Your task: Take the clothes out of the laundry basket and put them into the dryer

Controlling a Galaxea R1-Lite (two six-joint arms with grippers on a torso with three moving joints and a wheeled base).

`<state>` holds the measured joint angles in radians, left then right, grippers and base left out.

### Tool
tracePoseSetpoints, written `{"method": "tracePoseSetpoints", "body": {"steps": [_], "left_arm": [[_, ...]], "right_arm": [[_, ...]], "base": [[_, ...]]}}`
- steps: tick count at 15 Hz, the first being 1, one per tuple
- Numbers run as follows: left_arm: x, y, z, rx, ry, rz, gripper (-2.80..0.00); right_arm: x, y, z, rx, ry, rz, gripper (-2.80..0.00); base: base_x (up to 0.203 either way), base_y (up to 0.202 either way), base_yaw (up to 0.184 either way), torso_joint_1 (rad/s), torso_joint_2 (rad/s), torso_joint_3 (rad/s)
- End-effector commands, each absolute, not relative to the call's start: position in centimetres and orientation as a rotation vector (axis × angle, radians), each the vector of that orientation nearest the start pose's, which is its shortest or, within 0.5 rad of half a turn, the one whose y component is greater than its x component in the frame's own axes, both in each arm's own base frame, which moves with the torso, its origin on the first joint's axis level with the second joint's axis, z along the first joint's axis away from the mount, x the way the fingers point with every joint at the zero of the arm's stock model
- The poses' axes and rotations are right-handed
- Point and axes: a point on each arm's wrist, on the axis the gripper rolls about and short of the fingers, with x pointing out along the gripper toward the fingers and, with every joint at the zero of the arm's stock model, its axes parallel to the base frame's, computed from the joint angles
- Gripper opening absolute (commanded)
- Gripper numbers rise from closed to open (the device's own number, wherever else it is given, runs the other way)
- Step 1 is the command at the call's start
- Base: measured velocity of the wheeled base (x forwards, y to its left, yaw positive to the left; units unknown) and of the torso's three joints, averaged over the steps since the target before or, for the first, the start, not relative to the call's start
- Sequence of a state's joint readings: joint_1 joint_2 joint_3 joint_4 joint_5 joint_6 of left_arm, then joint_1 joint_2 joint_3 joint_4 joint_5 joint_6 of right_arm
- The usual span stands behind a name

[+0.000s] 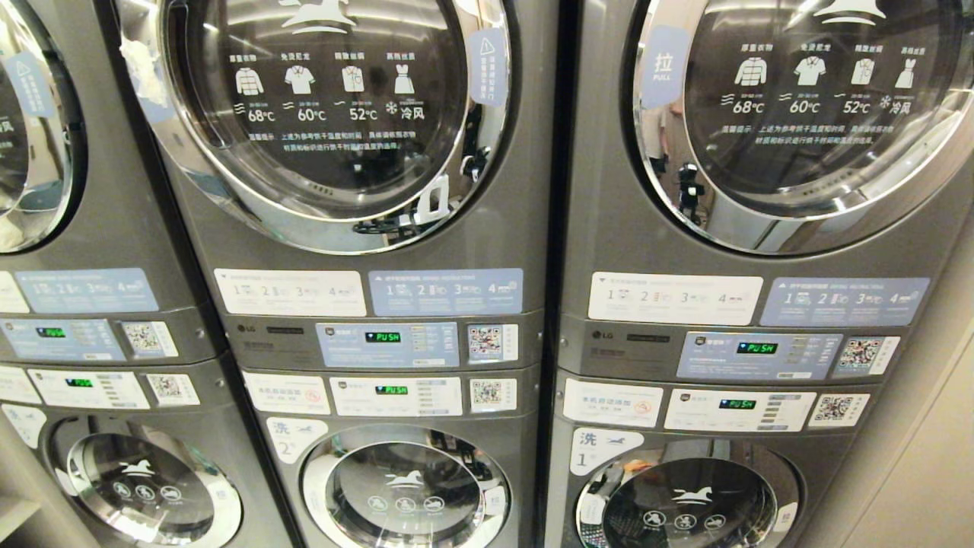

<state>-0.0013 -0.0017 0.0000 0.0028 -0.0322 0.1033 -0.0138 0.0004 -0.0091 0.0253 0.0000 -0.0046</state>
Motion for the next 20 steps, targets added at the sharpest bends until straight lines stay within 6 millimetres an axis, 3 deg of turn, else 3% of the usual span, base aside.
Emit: {"method": "tracePoseSetpoints", "body": {"steps": [1, 20], "left_arm": [[-2.27, -0.07, 7.49, 0.104, 0.001, -0.034, -2.80], [-2.27, -0.06, 7.46, 0.101, 0.005, -0.029, -2.80]], "right_arm": [[-2.35, 0.03, 7.55, -0.008, 0.015, -0.014, -2.80], [-2.35, 0.03, 7.54, -0.009, 0.017, -0.014, -2.80]], "base": [[0.000, 0.000, 0.000, 0.000, 0.00, 0.000], [0.000, 0.000, 0.000, -0.043, 0.09, 0.047]]}}
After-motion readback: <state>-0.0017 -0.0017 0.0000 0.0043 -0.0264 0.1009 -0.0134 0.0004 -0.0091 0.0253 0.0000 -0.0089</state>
